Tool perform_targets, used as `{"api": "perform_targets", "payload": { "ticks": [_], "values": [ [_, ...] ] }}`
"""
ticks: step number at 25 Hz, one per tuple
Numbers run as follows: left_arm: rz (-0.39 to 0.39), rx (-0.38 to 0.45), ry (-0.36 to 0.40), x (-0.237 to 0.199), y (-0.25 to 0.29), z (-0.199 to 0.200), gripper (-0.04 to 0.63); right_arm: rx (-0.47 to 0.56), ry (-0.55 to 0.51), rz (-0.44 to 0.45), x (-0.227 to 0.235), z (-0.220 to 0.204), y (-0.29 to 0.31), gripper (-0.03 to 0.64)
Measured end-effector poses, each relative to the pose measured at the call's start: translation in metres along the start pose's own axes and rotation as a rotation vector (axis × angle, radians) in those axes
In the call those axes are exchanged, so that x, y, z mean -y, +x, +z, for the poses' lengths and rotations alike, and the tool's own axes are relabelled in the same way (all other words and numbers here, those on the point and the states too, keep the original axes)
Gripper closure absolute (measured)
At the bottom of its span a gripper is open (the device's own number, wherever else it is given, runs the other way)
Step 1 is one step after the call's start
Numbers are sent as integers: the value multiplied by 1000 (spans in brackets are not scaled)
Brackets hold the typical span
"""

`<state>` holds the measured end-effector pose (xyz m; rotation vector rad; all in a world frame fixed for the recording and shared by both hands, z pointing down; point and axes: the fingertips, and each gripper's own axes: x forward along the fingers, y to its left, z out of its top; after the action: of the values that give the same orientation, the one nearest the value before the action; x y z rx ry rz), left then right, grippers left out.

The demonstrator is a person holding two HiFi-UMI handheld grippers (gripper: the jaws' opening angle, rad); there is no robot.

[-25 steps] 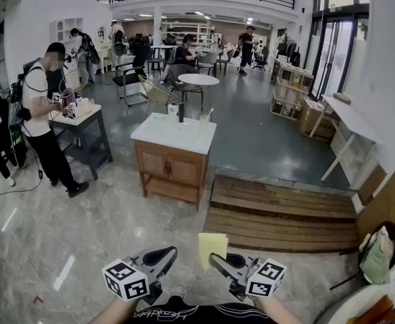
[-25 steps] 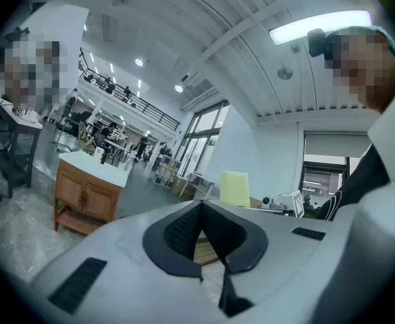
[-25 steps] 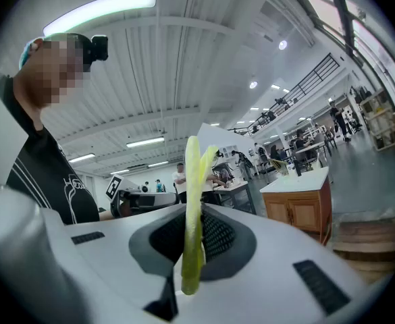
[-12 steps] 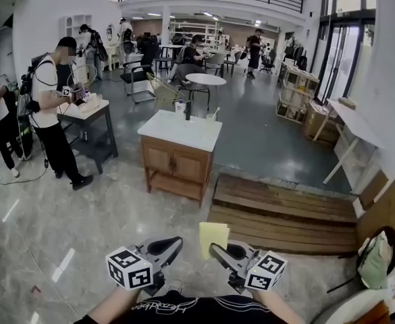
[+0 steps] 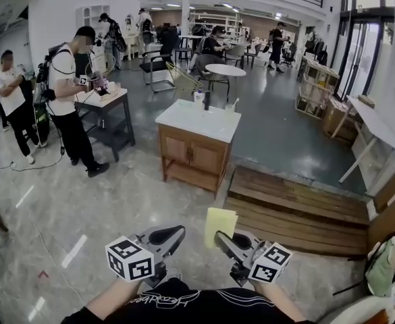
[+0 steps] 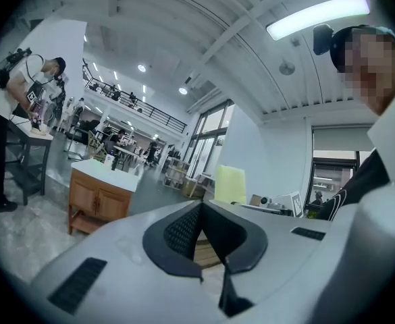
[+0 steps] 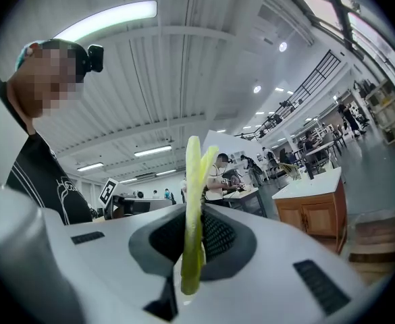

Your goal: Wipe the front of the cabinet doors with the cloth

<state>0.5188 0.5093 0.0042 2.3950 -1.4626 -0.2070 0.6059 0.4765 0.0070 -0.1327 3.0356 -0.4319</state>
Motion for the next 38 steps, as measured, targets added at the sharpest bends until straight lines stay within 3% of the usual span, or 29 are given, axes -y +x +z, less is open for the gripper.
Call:
{"api": "perform_targets", "payload": {
  "ticks": [7, 12, 20, 27, 38],
  "values": [
    [27, 14, -40, -36, 3, 5, 590, 0, 47, 2, 21, -7, 28, 577],
    [53, 2, -88, -87, 5, 5, 590, -22, 84, 0, 48, -18, 72, 577],
    [119, -44, -192, -238, 0, 6, 590, -75, 173, -41, 113, -53, 194, 577],
    [85, -79, -201, -365, 14, 48, 590, -64, 207, -121, 174, -45, 313, 577],
    [50, -78, -189, -476, 14, 88, 591, -46, 150, -181, 214, -31, 416, 577]
  ]
}}
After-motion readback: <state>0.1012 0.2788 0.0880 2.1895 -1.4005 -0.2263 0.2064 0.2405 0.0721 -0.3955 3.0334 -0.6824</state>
